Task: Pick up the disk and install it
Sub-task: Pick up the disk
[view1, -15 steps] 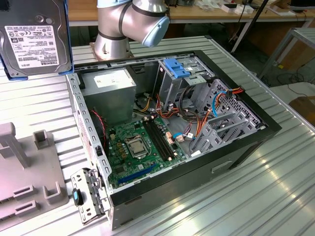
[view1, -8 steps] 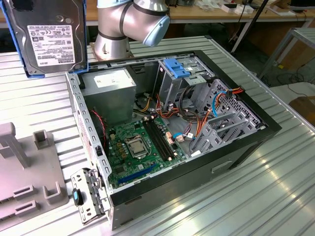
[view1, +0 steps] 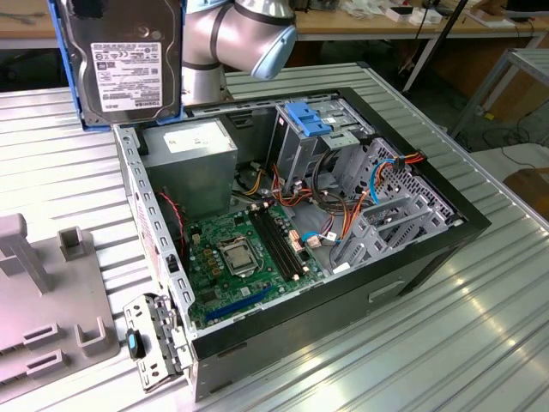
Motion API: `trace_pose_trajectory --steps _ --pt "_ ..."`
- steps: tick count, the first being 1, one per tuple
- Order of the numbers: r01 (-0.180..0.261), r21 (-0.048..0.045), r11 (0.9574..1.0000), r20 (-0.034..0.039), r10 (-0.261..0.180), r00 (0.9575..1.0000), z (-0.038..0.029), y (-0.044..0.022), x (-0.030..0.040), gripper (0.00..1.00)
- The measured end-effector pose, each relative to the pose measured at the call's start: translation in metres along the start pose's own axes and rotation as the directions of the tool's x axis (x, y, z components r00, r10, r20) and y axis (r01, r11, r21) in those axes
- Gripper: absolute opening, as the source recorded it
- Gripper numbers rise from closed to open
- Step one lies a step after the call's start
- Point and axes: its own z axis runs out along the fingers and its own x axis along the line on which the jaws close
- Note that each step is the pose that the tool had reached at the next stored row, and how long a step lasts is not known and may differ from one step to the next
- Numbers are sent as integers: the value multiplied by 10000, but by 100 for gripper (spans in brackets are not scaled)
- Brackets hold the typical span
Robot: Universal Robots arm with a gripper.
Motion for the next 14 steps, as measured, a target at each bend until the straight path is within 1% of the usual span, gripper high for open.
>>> trace_pose_trajectory --steps 3,6,7,9,10,11,14 --pt "-6 1 10000 0 6 10000 3 -169 -4 37" --pt "-11 0 10000 0 11 10000 5 -277 -8 37" --pt "-14 1 10000 1 14 10000 6 -332 -9 37" --pt "-19 0 10000 0 19 10000 7 -410 -11 37" --pt "-22 0 10000 0 22 10000 9 -484 -13 37" --pt "-25 0 10000 0 25 10000 10 -537 -15 37" --pt "-32 1 10000 0 32 10000 12 -645 -17 37"
